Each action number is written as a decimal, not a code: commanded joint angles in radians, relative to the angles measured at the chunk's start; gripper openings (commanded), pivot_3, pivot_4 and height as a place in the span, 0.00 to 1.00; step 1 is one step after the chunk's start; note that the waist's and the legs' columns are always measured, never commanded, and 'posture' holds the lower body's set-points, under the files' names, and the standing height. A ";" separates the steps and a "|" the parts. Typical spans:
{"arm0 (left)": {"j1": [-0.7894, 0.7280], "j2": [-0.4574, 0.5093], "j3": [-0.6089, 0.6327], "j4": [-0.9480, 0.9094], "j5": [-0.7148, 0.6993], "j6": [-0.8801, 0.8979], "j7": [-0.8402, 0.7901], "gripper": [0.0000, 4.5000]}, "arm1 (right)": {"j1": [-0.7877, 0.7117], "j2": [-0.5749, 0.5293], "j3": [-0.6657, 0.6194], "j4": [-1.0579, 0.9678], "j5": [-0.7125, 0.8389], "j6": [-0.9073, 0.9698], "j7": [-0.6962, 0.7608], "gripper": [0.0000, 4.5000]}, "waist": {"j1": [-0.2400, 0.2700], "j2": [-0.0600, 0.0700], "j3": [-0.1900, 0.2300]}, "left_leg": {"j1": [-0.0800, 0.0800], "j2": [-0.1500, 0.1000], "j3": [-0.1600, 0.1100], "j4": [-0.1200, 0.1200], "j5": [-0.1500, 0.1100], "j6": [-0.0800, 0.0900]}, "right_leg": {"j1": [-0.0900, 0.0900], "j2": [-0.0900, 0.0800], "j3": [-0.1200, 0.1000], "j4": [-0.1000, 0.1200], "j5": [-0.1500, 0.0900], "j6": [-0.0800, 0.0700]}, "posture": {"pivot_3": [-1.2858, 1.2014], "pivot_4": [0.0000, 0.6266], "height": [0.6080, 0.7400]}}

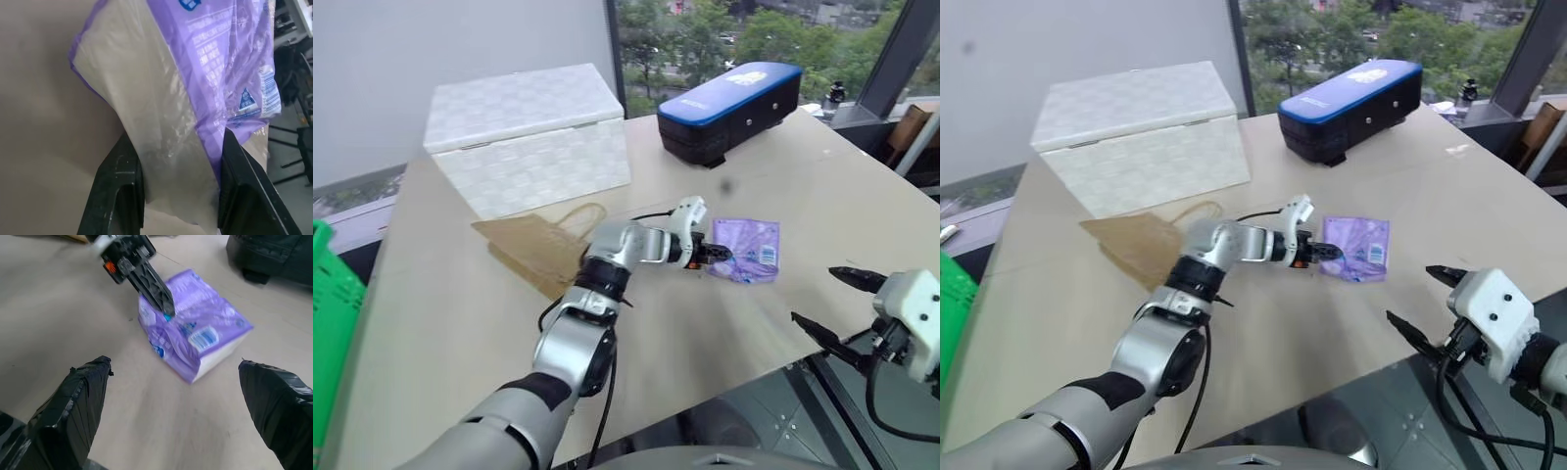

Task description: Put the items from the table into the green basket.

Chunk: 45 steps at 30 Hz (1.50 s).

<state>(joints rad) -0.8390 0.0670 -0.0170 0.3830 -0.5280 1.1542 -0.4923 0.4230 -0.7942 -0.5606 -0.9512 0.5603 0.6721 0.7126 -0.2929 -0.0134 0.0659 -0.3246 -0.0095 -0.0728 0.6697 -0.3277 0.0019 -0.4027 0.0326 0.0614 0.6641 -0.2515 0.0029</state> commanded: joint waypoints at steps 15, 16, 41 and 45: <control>0.331 0.535 0.433 -0.790 0.390 -0.352 0.443 0.32 | -0.865 0.238 0.545 0.363 0.075 -0.214 0.123 1.00 | 0.306 -0.002 -0.002 | -0.005 0.000 -0.006 -0.001 0.003 -0.006 | -0.016 -0.002 -0.001 0.004 0.006 -0.009 | 0.60 0.00 1.00; 0.352 0.559 0.473 -0.788 0.420 -0.358 0.468 0.32 | -0.889 0.254 0.550 0.380 0.082 -0.229 0.135 1.00 | 0.330 -0.004 -0.004 | -0.007 -0.001 -0.007 -0.002 0.003 -0.006 | -0.018 -0.004 -0.003 0.004 0.006 -0.009 | 0.61 0.00 1.00; 0.376 0.399 0.412 -0.894 0.071 -0.251 0.133 0.99 | -0.829 0.149 0.535 0.487 -0.044 -0.288 0.200 1.00 | 0.571 -0.017 -0.028 | -0.023 -0.006 -0.015 0.001 0.008 -0.014 | -0.028 -0.017 -0.033 0.008 0.012 -0.019 | 0.60 0.00 1.00; 0.514 0.428 0.288 -0.924 -0.022 -0.258 -0.034 0.99 | -0.658 0.057 0.434 0.458 -0.085 -0.286 0.170 1.00 | 0.535 -0.014 -0.030 | -0.022 -0.006 -0.011 0.002 0.007 -0.012 | -0.028 -0.016 -0.030 0.008 0.012 -0.019 | 0.56 0.00 1.00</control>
<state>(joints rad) -0.3638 0.4769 0.2845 -0.5019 -0.5046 0.9063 -0.4608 -0.2658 -0.7182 -0.0517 -0.4491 0.4810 0.3898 0.8991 0.2419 -0.0277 0.0360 -0.3463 -0.0150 -0.0816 0.6717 -0.3211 -0.0085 -0.4307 0.0172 0.0335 0.6722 -0.2396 -0.0165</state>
